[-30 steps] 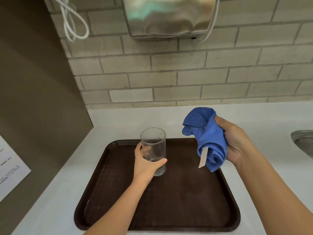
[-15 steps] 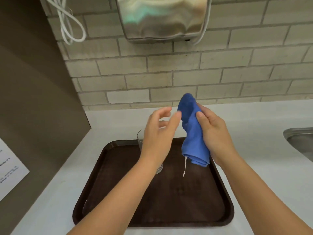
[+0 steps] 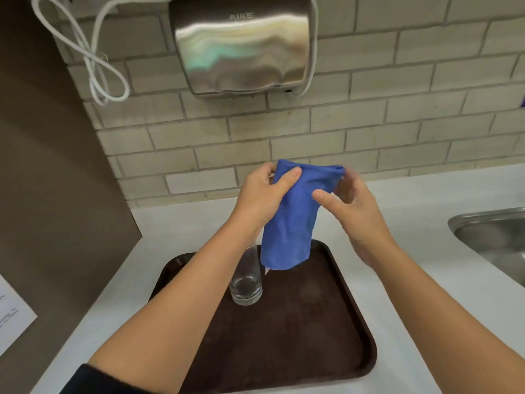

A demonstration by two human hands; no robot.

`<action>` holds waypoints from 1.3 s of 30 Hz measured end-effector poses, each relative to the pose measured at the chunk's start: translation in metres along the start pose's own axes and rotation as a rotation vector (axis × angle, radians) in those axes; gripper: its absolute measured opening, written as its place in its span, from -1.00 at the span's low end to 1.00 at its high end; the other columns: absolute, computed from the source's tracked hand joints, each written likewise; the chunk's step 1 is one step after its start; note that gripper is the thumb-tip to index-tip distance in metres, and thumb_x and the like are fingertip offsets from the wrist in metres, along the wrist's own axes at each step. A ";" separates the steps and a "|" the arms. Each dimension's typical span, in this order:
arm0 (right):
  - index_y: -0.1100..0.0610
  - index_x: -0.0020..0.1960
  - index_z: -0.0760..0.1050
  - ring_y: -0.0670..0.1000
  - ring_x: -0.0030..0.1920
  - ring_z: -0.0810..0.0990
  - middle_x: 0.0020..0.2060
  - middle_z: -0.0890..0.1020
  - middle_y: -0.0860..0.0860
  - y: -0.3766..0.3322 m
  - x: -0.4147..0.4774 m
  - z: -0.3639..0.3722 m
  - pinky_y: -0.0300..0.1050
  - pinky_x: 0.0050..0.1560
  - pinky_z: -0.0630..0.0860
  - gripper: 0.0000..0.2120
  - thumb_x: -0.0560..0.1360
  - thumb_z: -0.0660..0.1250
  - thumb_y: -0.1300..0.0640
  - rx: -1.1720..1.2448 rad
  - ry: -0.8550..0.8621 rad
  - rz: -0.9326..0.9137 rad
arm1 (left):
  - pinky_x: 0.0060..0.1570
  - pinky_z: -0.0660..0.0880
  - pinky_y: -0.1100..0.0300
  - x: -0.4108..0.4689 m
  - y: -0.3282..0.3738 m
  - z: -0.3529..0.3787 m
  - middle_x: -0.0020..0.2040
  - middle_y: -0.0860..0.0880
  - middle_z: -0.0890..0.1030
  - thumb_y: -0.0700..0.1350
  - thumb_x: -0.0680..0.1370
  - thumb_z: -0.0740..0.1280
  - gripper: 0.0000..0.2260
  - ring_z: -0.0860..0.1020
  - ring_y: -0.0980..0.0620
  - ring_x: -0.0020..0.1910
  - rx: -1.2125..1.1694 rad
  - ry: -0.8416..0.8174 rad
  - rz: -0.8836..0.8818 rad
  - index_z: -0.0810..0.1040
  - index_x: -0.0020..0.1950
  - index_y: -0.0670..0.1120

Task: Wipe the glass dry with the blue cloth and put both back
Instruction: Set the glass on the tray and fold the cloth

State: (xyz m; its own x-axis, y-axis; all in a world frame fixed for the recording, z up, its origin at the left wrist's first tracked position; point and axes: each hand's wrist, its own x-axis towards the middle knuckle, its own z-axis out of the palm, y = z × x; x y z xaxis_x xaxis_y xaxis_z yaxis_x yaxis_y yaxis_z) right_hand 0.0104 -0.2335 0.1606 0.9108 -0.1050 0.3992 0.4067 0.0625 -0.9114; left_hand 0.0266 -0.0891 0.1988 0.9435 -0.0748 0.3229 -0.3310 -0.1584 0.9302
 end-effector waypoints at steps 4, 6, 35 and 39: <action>0.14 0.05 0.55 0.00 0.01 0.64 -0.03 0.68 0.03 -0.006 0.014 -0.016 -0.20 -0.08 0.60 -0.77 0.40 0.34 0.23 0.156 -0.213 0.166 | -0.13 0.55 0.21 0.006 0.001 0.001 -0.17 0.03 0.65 -0.04 0.50 0.33 -0.93 0.62 0.10 -0.18 0.042 -0.090 0.064 0.53 -0.19 0.08; 0.20 0.06 0.54 0.03 -0.02 0.65 -0.01 0.66 0.09 -0.009 0.016 -0.026 -0.18 -0.10 0.61 -0.75 0.38 0.35 0.26 0.143 -0.206 0.188 | -0.10 0.55 0.21 0.007 -0.003 0.003 -0.09 0.01 0.65 -0.04 0.53 0.29 -0.95 0.62 0.08 -0.12 -0.012 -0.175 0.026 0.53 -0.12 0.06; 0.13 -0.07 0.55 0.04 -0.09 0.63 -0.11 0.64 0.08 0.061 0.040 -0.175 -0.17 -0.23 0.58 -0.85 0.38 0.36 0.29 -0.471 -0.299 0.676 | -0.34 0.58 0.34 0.048 -0.099 0.145 -0.20 -0.02 0.60 -0.23 0.49 0.33 -0.93 0.59 0.13 -0.26 0.266 -0.623 -0.365 0.59 -0.07 -0.14; 0.21 -0.06 0.52 0.09 -0.14 0.57 -0.12 0.58 0.15 0.125 0.064 -0.168 -0.12 -0.22 0.56 -0.83 0.39 0.27 0.38 -0.568 -0.232 0.743 | -0.26 0.42 0.41 0.071 -0.150 0.163 -0.09 -0.12 0.63 -0.24 0.48 0.28 -0.79 0.51 0.04 -0.15 0.551 -0.549 -0.245 0.63 0.05 -0.22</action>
State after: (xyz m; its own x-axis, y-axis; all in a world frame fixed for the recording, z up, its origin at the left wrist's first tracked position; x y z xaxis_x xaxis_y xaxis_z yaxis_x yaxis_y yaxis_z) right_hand 0.1076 -0.3993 0.0559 0.9381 -0.0296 -0.3451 -0.3190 -0.4621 -0.8275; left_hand 0.1402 -0.2311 0.0538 0.8941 -0.4243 -0.1433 -0.2128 -0.6841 0.6977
